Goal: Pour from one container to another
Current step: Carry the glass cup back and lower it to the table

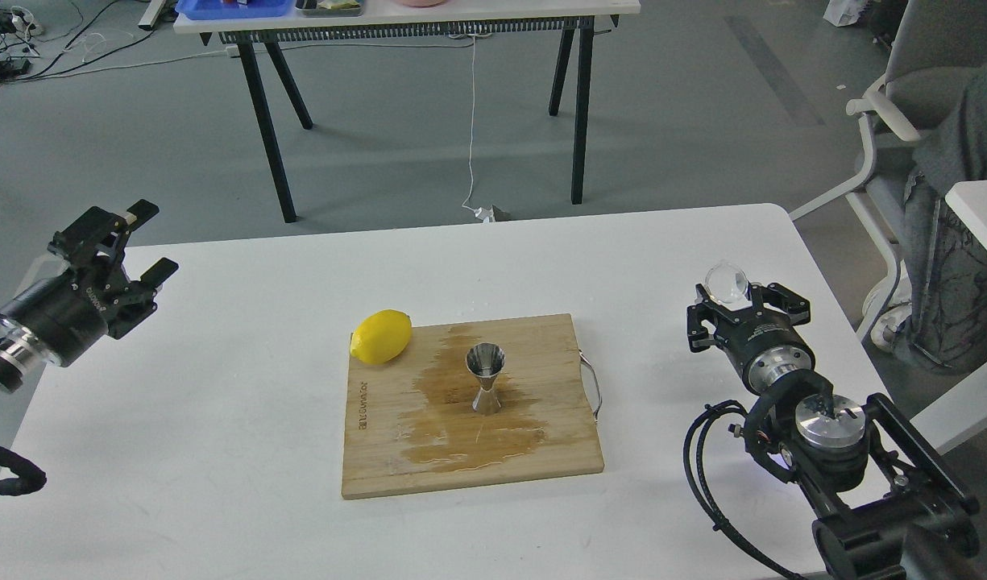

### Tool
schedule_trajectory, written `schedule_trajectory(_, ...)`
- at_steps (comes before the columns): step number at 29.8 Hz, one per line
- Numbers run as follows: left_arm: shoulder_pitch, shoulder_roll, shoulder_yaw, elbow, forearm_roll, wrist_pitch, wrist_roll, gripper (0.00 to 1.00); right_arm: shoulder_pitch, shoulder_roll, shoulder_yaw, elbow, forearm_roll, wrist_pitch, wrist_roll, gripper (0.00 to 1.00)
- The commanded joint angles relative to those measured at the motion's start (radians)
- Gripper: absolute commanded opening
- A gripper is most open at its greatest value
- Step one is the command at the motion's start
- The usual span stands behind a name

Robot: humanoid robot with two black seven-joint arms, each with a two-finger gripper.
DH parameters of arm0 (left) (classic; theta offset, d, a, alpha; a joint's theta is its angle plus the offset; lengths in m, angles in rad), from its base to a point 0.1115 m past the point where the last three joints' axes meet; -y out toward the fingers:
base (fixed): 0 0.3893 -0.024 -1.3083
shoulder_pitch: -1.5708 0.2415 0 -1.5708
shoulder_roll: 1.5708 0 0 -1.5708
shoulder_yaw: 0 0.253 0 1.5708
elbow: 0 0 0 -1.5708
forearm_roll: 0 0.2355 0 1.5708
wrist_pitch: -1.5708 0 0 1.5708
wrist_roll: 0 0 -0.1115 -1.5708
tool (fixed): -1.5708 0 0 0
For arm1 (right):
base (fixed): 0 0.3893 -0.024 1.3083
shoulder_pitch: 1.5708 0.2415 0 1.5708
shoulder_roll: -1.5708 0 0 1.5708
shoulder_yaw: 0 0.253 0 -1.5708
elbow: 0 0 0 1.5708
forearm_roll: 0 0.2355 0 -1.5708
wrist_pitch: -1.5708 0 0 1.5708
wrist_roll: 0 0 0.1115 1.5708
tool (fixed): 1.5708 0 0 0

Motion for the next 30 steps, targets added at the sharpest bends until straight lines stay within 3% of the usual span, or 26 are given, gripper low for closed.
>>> schedule_trajectory(1, 0.003, -0.004, -0.002, 0.001, 0.0, 0.0, 0.0, 1.0, -0.032, 0.004, 0.035, -0.001, 0.03, -0.069, -0.009, 0.39)
schedule_trajectory(9, 0.008, 0.002, -0.004, 0.001, 0.0, 0.0, 0.0, 1.0, -0.037, 0.065, 0.107, -0.019, 0.031, -0.202, -0.01, 0.4)
schedule_trajectory(30, 0.009, -0.002, -0.001, 0.001, 0.0, 0.0, 0.0, 1.0, 0.011, 0.09, 0.152, -0.116, 0.031, -0.198, -0.016, 0.43)
